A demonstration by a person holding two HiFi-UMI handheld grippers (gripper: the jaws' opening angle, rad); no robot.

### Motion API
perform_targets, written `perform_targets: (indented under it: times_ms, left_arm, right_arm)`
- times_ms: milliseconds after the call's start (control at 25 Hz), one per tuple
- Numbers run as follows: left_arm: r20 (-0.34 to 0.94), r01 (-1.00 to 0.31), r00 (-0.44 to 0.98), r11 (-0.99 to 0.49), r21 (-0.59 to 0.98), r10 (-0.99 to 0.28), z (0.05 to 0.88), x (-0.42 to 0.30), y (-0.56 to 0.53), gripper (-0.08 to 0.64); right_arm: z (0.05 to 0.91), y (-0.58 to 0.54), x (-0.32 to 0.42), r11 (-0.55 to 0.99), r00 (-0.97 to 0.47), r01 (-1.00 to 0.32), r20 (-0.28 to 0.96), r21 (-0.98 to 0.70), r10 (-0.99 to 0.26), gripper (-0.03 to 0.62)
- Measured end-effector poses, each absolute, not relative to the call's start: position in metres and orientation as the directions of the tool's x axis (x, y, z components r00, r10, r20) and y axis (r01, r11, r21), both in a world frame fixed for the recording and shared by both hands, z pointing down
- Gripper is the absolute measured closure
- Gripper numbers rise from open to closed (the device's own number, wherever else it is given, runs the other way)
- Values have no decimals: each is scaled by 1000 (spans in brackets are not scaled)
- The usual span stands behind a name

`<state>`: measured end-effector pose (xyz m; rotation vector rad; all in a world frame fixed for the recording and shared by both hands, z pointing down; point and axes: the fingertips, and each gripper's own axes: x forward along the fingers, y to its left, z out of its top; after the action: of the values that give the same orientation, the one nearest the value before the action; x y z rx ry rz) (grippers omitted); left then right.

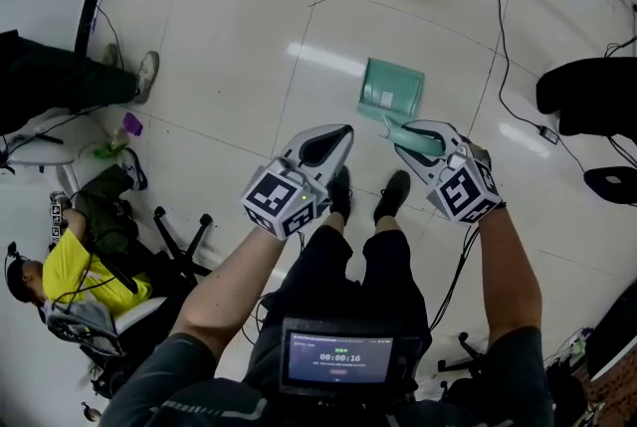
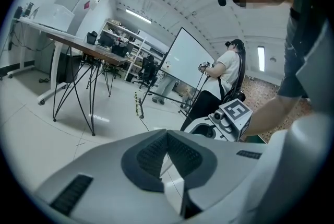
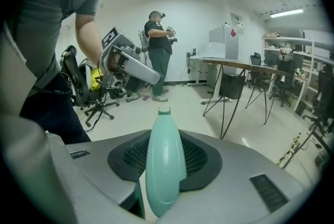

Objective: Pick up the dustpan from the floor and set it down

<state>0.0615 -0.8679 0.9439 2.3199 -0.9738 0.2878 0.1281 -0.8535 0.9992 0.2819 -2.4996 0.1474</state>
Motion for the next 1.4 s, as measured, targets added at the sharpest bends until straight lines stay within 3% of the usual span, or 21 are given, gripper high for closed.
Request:
perform_targets:
  times_ms: [120, 240, 520, 760, 960, 1400]
  left_arm:
    - [407, -707, 706, -553, 441, -579, 943, 70, -867, 541]
    - [410, -707, 707, -554, 440, -577, 938, 73, -863, 541]
    - [405, -687, 727, -580, 438, -555, 920, 75, -835, 541]
    - [385, -681, 732, -590, 434, -562, 891, 69, -811, 541]
    - [336, -690, 721, -580, 433, -606, 808, 54, -795, 541]
    - [128, -652, 750, -691, 313, -649, 496, 36, -726, 541]
  right_arm:
    - [1004, -847, 134, 978, -771, -205, 619, -20, -149, 433]
    - [1005, -838, 138, 975, -755, -219, 641, -46, -139, 351]
    - [990, -795, 144, 969, -744, -237, 655, -68, -136, 351]
    - [949, -779, 145, 953, -742, -302, 637, -38, -209, 352]
    - [837, -774, 141, 925, -759, -379, 573, -2, -309, 353]
    - [497, -722, 142, 812, -758, -581, 321, 62, -567, 381]
